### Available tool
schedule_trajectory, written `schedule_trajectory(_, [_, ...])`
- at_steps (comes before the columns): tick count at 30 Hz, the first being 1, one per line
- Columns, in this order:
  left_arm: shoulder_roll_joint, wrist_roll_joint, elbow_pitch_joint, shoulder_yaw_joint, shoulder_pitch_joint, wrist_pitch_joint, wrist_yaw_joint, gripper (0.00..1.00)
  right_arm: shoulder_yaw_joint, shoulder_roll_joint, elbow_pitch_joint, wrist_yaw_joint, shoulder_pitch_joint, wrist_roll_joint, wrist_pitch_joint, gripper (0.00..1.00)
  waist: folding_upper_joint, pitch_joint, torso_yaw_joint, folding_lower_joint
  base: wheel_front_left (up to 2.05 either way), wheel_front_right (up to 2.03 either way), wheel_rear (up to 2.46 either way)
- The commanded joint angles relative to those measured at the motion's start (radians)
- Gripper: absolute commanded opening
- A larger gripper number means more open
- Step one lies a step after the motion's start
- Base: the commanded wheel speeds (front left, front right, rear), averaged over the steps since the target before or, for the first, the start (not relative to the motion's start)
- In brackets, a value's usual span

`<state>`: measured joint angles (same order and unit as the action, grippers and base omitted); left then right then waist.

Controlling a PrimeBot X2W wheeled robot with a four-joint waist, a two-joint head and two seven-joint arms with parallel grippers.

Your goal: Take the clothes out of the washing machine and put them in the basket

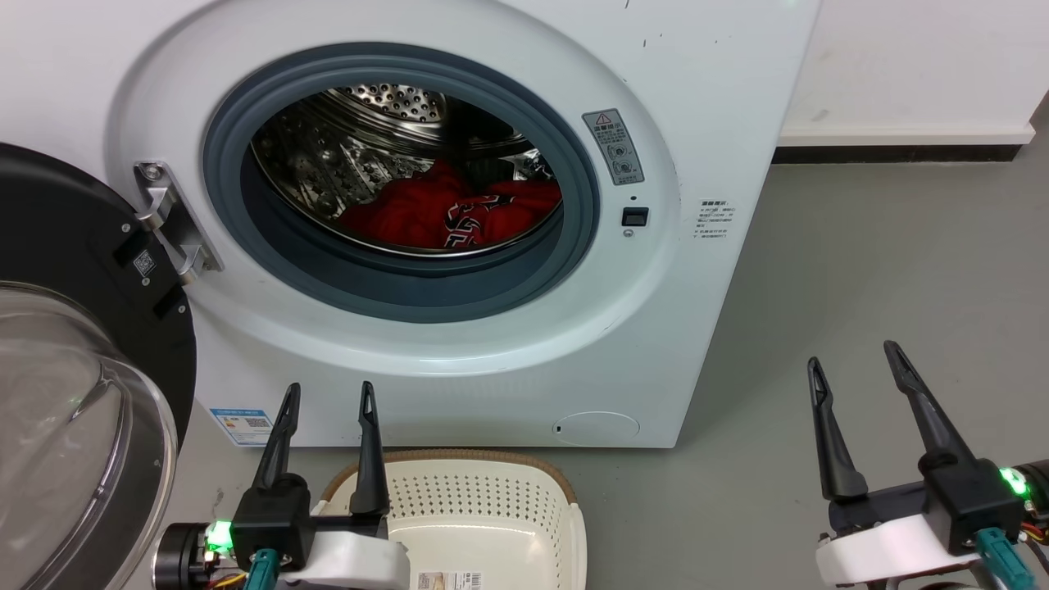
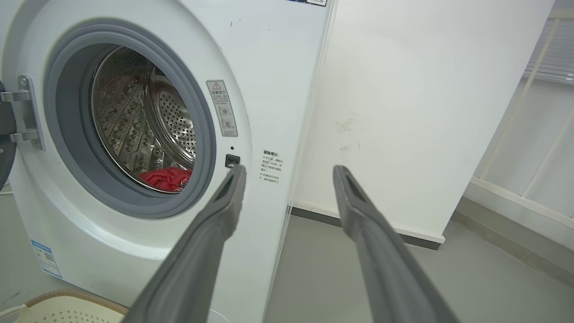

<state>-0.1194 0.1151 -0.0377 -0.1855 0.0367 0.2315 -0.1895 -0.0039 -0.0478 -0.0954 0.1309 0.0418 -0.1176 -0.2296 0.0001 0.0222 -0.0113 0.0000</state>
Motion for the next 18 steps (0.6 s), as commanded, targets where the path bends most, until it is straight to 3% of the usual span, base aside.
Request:
schedule_trajectory(1, [-0.01, -0.026, -0.005, -0.011, 0.008, 0.01, -0.013, 1.0, 0.007, -0.004, -0.009, 0.0, 0.011, -0.034, -0.011, 1.0, -0.0001, -0.001, 0.0, 0.0, 0.0, 0.0, 0.0])
schedule_trajectory(5, [-0.011, -0.051, -0.016, -0.016, 0.01, 0.016, -0.039, 1.0, 0.008, -0.004, 0.007, -0.001, 0.017, -0.055, -0.019, 1.0, -0.0001, -0.001, -0.001, 0.0, 0.0, 0.0, 0.0])
schedule_trajectory(11, [-0.001, -0.055, -0.01, -0.008, 0.02, 0.026, -0.032, 1.0, -0.001, -0.003, 0.05, -0.001, 0.033, 0.001, -0.028, 1.0, -0.0001, -0.003, 0.001, 0.0, 0.0, 0.0, 0.0])
schedule_trajectory(18, [0.027, -0.048, 0.041, 0.029, 0.047, 0.036, 0.043, 1.0, -0.004, -0.003, 0.139, -0.001, 0.032, 0.078, -0.037, 1.0, -0.0001, -0.009, 0.001, 0.0, 0.0, 0.0, 0.0])
